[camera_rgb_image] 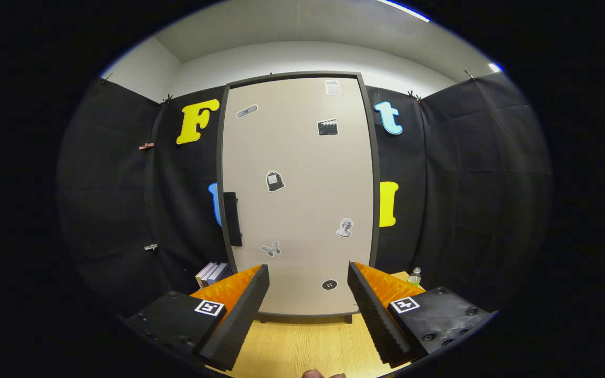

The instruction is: Open the shoe cabinet door, grab the shoes and put them into the shoe cabinet, then close the shoe cabinet door.

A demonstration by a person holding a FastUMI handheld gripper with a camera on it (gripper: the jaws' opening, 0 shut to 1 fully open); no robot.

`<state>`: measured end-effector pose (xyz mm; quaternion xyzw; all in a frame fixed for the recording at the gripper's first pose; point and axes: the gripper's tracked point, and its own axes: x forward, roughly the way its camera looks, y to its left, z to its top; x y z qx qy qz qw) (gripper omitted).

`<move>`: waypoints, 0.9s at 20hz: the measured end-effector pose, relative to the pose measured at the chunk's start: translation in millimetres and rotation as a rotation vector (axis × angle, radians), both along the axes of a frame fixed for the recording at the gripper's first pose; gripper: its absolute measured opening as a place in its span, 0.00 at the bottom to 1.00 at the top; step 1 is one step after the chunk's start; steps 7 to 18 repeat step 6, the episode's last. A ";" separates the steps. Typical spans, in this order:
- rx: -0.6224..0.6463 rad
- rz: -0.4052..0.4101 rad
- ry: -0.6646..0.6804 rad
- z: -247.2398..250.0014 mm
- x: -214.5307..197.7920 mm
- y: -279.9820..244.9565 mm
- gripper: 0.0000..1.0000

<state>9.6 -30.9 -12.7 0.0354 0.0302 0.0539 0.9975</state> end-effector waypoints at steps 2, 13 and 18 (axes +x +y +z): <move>-0.005 -0.002 0.000 -0.5 1.7 -0.8 0.98; 0.004 0.000 0.000 -0.4 2.1 -0.6 0.98; 0.004 0.000 0.000 -0.4 2.1 -0.6 0.98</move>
